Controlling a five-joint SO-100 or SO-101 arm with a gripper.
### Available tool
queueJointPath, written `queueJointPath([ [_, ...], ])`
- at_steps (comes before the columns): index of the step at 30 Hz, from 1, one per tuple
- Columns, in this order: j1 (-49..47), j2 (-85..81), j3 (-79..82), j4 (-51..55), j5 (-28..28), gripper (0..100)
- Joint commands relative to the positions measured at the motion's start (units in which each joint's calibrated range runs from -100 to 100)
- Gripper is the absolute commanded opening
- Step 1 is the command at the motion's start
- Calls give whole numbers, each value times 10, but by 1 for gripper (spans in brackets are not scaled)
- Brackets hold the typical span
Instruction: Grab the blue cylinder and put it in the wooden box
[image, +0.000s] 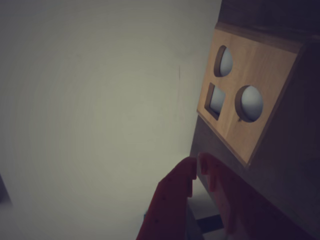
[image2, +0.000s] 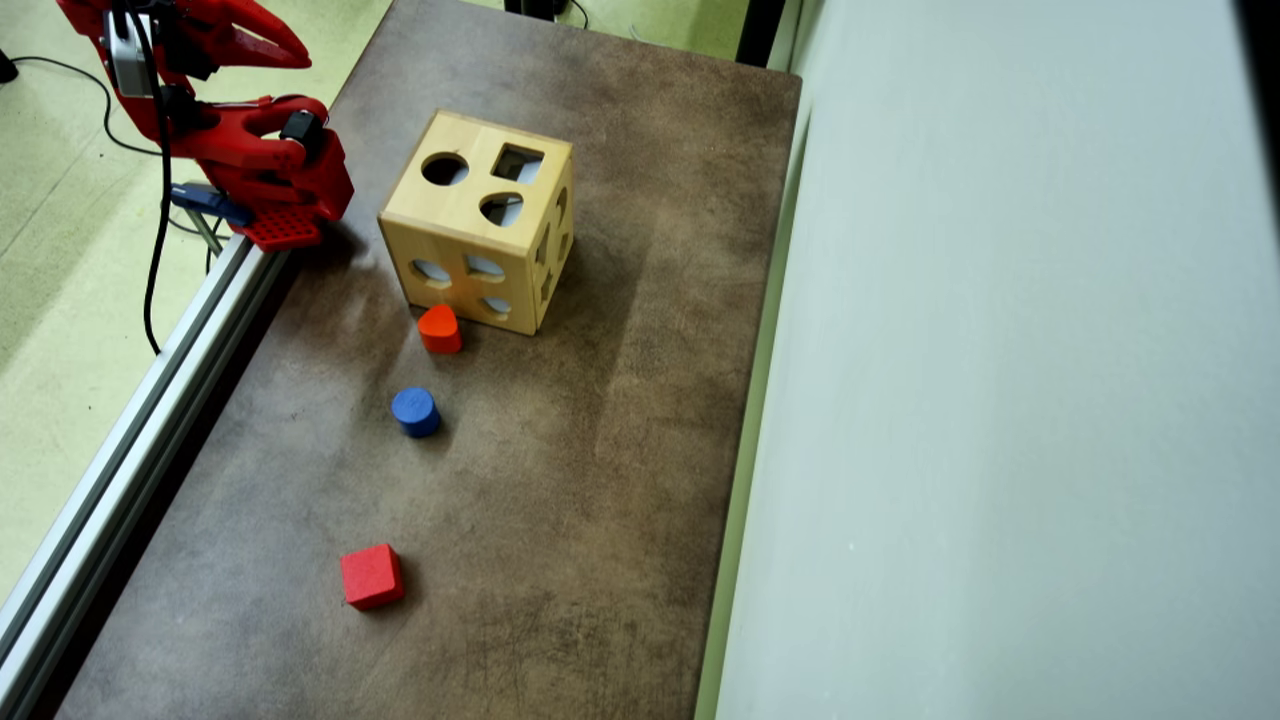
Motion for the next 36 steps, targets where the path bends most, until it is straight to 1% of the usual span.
queueJointPath([
  [1,2,2,-9,-3,4,2],
  [7,2,19,-9,-6,4,2],
  [9,2,54,-18,-6,4,4],
  [11,2,105,-57,-6,4,7],
  [15,2,220,-188,-4,3,13],
  [19,3,321,-297,-2,4,14],
  [23,9,392,-327,-2,4,14],
  [26,48,415,-327,-2,4,14],
  [30,124,459,-320,-3,7,14],
  [36,217,559,-322,-3,50,14],
])
